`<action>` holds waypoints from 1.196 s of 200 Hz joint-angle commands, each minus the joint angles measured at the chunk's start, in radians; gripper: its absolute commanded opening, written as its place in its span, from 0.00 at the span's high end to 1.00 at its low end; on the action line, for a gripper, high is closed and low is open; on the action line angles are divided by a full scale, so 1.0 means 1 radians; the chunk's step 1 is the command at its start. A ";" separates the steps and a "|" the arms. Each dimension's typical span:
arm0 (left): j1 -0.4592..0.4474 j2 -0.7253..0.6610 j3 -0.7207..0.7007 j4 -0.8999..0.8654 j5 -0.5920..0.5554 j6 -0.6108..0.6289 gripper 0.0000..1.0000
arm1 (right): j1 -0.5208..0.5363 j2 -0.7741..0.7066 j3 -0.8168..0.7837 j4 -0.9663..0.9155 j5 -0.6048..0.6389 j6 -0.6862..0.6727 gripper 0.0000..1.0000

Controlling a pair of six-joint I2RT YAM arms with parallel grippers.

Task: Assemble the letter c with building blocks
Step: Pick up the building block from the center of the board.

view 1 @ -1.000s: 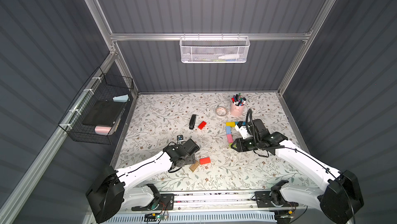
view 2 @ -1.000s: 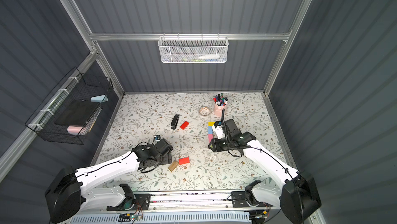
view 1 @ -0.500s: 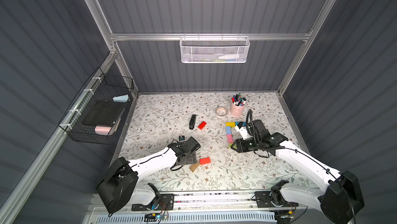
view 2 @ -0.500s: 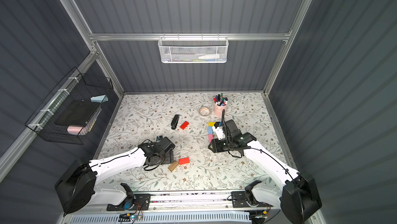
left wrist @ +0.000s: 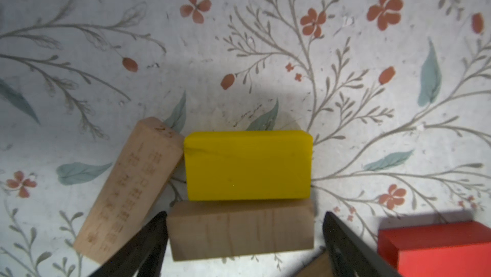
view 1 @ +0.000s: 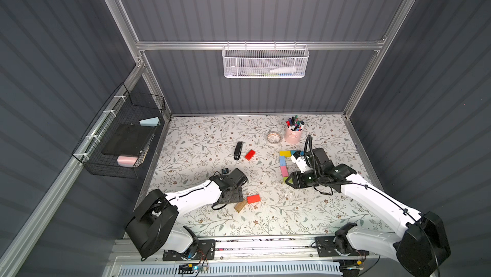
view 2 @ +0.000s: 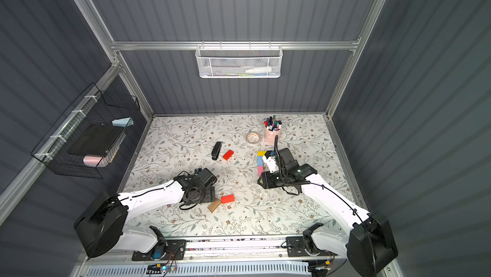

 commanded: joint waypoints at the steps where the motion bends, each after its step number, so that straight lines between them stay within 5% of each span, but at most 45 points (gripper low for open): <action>1: 0.009 0.027 0.000 -0.016 0.004 0.022 0.12 | 0.003 -0.011 -0.003 -0.015 0.000 -0.012 0.55; 71: 0.009 0.033 0.024 -0.022 0.019 0.042 0.30 | 0.003 -0.012 -0.006 -0.009 -0.006 -0.008 0.55; 156: 0.013 -0.049 0.221 -0.012 0.084 0.073 0.30 | 0.003 -0.107 -0.119 0.268 -0.129 0.213 0.48; 239: 0.144 0.040 0.289 0.267 0.316 0.027 0.32 | 0.063 -0.130 -0.214 0.560 0.012 0.343 0.43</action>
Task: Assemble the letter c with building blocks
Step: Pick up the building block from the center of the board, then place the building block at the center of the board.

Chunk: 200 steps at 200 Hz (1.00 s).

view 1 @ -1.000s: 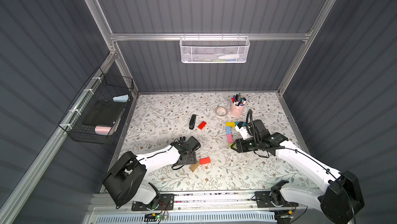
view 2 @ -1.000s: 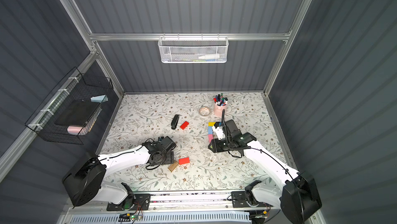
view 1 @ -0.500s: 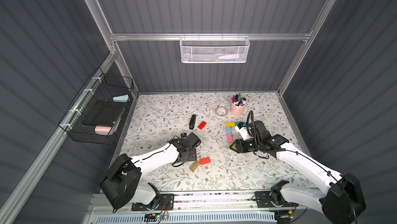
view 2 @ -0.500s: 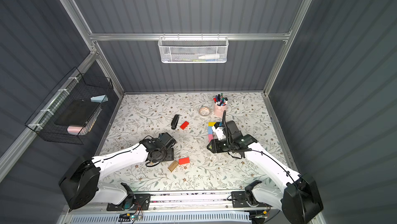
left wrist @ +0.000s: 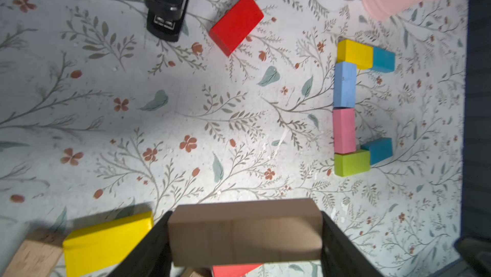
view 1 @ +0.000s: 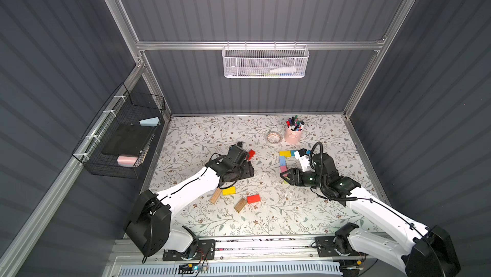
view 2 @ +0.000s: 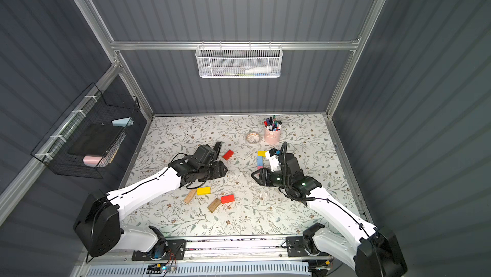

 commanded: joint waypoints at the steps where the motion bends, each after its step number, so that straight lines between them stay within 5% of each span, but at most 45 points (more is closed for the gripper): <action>1: 0.039 0.042 0.025 0.106 0.105 -0.025 0.32 | 0.041 0.009 -0.016 0.124 0.072 0.045 0.43; 138: 0.141 0.094 0.003 0.306 0.270 -0.220 0.35 | 0.318 0.300 0.132 0.312 0.339 0.102 0.52; 200: 0.141 0.049 -0.016 0.302 0.339 -0.283 0.35 | 0.344 0.383 0.157 0.464 0.431 0.229 0.56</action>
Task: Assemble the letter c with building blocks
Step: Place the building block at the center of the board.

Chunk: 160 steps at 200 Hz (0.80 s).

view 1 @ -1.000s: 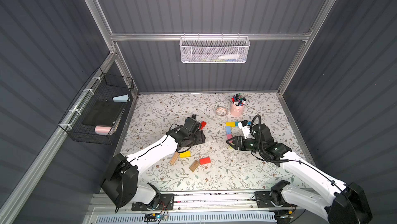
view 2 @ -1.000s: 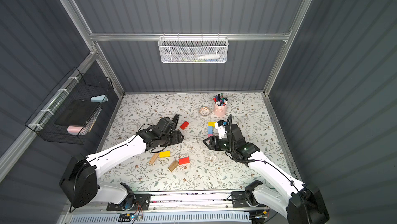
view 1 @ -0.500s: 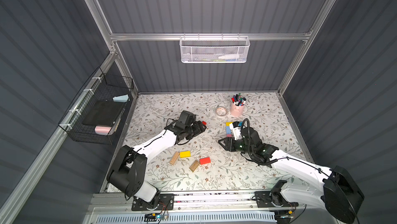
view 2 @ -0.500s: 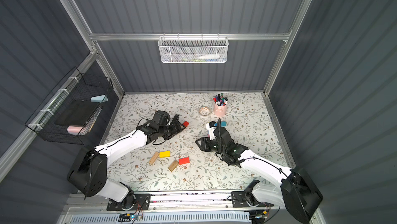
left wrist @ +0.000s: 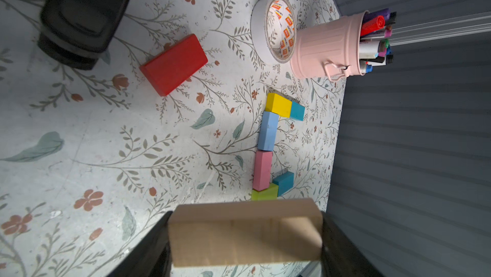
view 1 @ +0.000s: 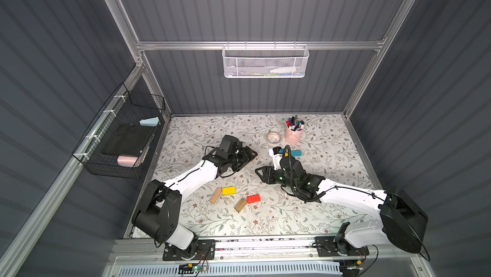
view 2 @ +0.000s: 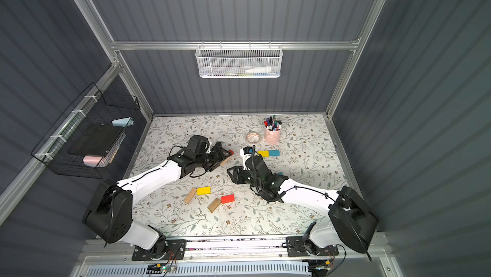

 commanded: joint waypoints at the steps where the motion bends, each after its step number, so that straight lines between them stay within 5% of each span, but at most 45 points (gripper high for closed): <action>1: 0.006 -0.047 -0.017 0.002 0.040 -0.046 0.35 | 0.006 0.031 0.029 0.090 0.065 0.080 0.56; 160: 0.006 -0.131 -0.026 -0.046 0.100 -0.090 0.36 | 0.006 0.153 0.039 0.321 0.096 0.152 0.58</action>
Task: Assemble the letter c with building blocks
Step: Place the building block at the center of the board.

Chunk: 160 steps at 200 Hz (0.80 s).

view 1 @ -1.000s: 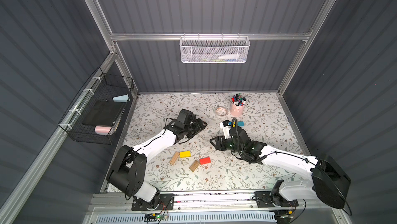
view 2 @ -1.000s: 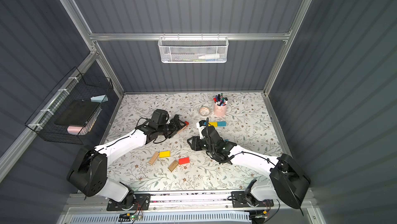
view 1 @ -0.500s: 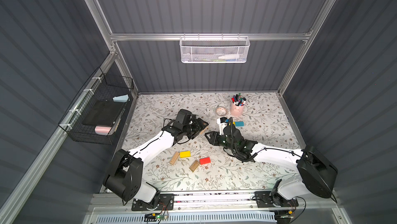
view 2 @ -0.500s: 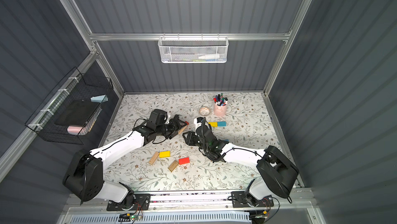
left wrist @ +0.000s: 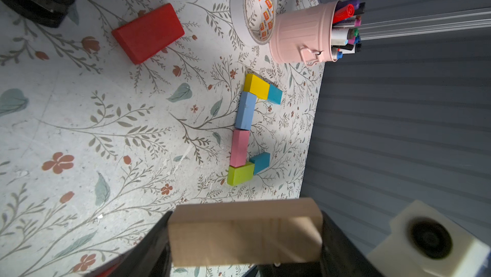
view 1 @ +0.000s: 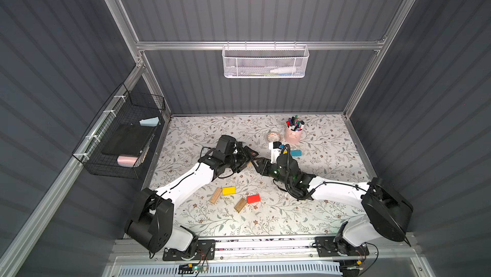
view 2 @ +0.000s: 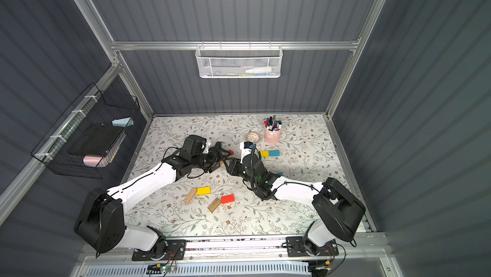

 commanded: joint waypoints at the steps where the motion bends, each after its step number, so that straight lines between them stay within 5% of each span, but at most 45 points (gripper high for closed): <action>1: 0.006 -0.039 -0.015 -0.013 0.024 -0.020 0.36 | 0.004 0.029 0.017 0.050 0.023 0.022 0.58; 104: 0.007 -0.036 -0.047 0.031 0.075 -0.052 0.36 | 0.006 0.078 0.024 0.117 -0.006 0.021 0.67; 125: 0.006 -0.040 -0.058 0.041 0.076 -0.059 0.36 | 0.006 0.081 0.020 0.121 -0.006 0.025 0.75; 160: 0.006 -0.038 -0.060 0.025 0.057 -0.042 0.26 | 0.006 0.076 0.018 0.115 0.000 0.013 0.80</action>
